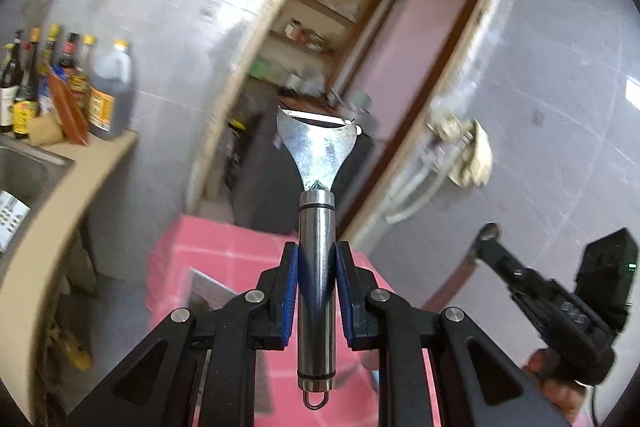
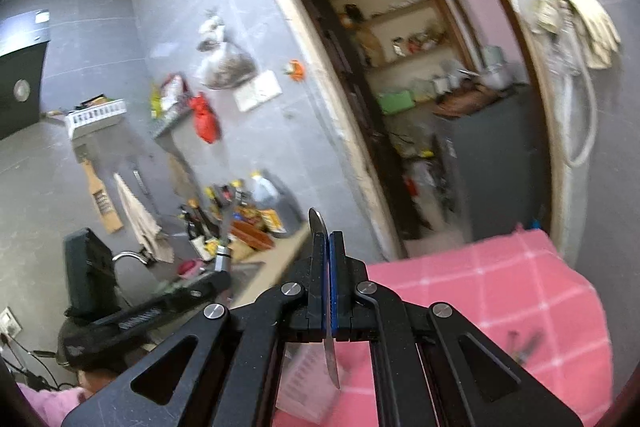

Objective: Organize utensils
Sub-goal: 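Lift the peeler and knife and carry both toward the white caddy, then lower the peeler into the caddy and open the left tool while the right tool drops the knife, then move both open tools back down to the remaining utensils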

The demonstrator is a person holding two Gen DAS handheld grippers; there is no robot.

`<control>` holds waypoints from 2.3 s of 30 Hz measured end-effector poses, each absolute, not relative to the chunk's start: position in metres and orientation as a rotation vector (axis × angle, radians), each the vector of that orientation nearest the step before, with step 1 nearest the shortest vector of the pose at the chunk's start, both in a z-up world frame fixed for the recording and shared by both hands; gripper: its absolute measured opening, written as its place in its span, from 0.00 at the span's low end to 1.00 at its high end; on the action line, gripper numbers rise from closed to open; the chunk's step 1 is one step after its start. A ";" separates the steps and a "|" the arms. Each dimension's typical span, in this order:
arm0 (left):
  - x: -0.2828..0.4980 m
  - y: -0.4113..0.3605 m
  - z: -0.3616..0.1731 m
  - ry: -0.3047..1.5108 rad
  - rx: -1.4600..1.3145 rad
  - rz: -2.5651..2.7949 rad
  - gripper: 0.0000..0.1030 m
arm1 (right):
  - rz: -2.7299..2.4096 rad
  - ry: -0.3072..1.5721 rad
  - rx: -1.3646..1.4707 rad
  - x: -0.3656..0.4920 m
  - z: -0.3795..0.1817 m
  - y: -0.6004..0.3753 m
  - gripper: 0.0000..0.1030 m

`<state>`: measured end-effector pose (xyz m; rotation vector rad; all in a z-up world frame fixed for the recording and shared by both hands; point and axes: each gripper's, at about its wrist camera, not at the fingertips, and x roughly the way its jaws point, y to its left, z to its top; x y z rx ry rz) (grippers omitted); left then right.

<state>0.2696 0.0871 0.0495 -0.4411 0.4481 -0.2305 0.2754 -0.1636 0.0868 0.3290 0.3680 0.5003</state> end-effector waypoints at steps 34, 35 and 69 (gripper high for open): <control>0.263 0.122 -0.028 0.395 -0.364 -0.209 0.17 | 0.594 0.667 0.257 0.292 -0.012 -0.071 0.03; 0.264 0.121 -0.028 0.395 -0.364 -0.203 0.17 | 0.594 0.668 0.253 0.292 -0.012 -0.070 0.03; 0.239 0.094 0.002 0.387 -0.260 -0.084 0.74 | 0.412 0.507 0.229 0.260 0.020 -0.138 0.67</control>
